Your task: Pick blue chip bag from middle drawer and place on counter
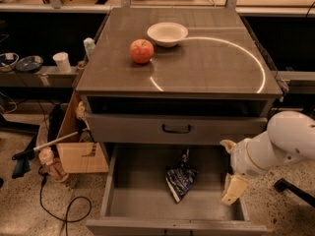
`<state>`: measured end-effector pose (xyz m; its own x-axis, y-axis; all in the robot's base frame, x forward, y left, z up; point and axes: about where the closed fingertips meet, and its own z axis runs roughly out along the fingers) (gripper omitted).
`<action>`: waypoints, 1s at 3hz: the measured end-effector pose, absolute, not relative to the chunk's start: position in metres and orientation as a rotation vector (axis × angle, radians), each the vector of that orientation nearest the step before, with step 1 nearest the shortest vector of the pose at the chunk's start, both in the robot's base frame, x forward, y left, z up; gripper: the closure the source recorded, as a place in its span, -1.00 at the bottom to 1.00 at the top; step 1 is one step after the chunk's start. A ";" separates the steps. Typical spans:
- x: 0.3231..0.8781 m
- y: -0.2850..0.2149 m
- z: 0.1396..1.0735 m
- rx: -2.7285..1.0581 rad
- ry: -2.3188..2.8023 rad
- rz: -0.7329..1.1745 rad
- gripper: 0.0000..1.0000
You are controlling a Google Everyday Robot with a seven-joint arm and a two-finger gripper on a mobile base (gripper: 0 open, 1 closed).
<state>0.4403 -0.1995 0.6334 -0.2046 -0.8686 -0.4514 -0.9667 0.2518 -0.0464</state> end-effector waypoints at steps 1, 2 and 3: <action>0.432 -0.196 0.600 -1.646 2.178 0.296 -1.00; 0.441 -0.180 0.544 -1.615 2.196 0.224 -1.00; 0.444 -0.176 0.542 -1.613 2.193 0.231 -1.00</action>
Offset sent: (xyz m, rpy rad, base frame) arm -0.0081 0.0195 -0.1009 -0.0811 -0.0653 -0.0954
